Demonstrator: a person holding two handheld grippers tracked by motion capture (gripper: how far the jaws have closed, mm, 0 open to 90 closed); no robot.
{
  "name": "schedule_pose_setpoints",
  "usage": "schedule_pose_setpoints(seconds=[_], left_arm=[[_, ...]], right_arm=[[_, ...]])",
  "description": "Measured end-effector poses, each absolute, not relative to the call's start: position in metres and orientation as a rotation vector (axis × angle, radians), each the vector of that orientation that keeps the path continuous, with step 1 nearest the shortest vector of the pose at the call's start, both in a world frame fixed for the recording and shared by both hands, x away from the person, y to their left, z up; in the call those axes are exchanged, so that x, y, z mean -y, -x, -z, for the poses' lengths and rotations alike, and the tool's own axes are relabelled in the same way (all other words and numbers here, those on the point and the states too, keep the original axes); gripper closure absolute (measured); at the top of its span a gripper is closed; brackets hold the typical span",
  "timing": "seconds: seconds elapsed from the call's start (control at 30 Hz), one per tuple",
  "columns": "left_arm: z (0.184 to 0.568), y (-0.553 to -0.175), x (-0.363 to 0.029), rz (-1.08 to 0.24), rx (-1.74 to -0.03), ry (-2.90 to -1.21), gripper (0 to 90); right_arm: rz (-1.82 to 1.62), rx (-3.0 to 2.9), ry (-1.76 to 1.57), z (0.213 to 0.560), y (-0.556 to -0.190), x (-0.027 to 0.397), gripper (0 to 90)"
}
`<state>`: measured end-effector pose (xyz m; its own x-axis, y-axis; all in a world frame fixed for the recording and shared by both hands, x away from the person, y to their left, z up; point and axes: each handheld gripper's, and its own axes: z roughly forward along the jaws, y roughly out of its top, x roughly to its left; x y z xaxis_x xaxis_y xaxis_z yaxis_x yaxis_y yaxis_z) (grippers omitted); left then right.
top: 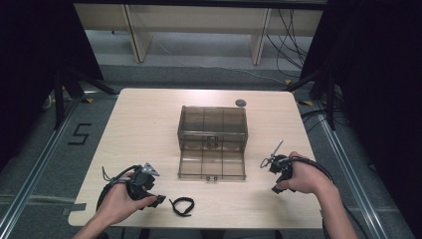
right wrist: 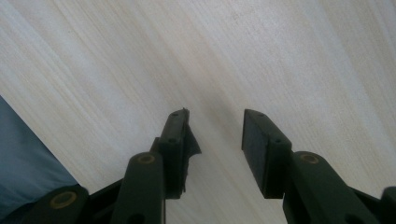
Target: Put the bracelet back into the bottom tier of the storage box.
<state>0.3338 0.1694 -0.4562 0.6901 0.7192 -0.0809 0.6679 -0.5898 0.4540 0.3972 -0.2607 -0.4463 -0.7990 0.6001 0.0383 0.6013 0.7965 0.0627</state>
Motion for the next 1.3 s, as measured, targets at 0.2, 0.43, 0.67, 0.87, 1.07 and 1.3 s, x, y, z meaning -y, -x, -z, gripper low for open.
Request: schedule_pose_setpoints(seconds=[0.2, 0.43, 0.67, 0.87, 1.07, 1.3], left_arm=[[0.448, -0.337, -0.159, -0.13, -1.052, -2.535, 40.2], [0.446, -0.347, -0.139, -0.067, -1.048, -2.636, 44.0], [0.45, -0.355, -0.123, -0.01, -1.028, -2.665, 52.9], [0.454, -0.355, -0.111, 0.048, -0.998, -2.697, 57.2], [0.461, -0.355, -0.104, 0.085, -0.984, -2.728, 60.2], [0.468, -0.356, -0.096, 0.074, -0.934, -2.79, 61.9]], right_arm=[[0.115, 2.967, 0.987, 0.446, -0.397, 0.262, 61.8], [0.116, 2.959, 1.0, 0.443, -0.395, 0.261, 61.3], [0.113, 2.953, 1.007, 0.445, -0.396, 0.261, 60.7], [0.124, 2.964, 0.994, 0.444, -0.396, 0.261, 60.1], [0.115, 2.953, 0.994, 0.445, -0.395, 0.259, 59.6], [0.098, 2.947, 1.007, 0.446, -0.395, 0.258, 58.7]])
